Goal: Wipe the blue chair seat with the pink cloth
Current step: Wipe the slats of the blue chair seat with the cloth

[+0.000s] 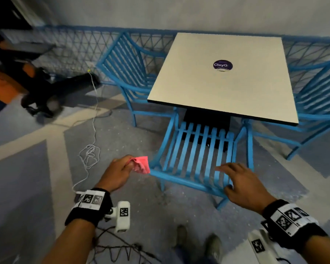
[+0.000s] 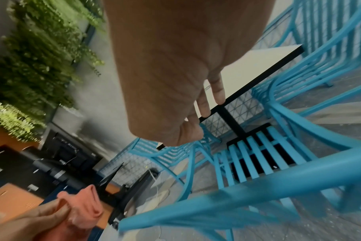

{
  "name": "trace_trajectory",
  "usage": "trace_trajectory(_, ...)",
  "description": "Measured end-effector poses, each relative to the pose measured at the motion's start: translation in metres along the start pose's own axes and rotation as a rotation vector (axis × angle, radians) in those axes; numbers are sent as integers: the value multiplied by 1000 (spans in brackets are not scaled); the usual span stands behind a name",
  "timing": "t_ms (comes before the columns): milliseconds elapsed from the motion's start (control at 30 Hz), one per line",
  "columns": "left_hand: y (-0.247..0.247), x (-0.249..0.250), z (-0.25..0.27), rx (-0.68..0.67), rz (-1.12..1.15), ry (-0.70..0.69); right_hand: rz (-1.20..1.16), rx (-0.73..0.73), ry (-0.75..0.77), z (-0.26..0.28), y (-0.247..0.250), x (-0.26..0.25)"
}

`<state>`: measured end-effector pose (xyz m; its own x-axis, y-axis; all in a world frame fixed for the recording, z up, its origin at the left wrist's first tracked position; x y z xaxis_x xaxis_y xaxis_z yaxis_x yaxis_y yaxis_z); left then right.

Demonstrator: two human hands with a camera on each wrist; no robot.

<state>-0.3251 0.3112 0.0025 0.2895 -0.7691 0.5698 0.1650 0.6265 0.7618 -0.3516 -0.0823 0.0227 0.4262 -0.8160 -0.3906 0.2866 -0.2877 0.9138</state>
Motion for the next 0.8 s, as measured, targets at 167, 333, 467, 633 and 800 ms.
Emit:
trace_trajectory(167, -5, -27, -31, 7, 119, 143, 47, -69, 54, -32, -18, -31)
trace_trajectory(333, -27, -39, -63, -61, 152, 175, 48, -137, 115, -68, -36, -69)
trace_trajectory(467, -42, -32, -66, -145, 158, 189, 61, -159, 131, -88, -39, -88)
trace_trajectory(633, -58, -62, -44, -286, 81, 202, 42, -143, 142, -103, -38, -94)
trace_trajectory(800, -39, -80, -45, -193, 52, 231, 53, -145, 136, -106, -39, -92)
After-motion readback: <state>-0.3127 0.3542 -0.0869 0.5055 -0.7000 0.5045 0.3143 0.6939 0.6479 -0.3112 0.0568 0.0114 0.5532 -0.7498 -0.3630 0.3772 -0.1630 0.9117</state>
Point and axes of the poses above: each hand's wrist, its own z-axis away from the middle knuckle, its own y-axis out of the back of the hand, x = y × z, the point moved 7 cm from there along -z, towards the middle knuckle, and after that the axes turned 12 degrees about y, right-handed, at the moved point
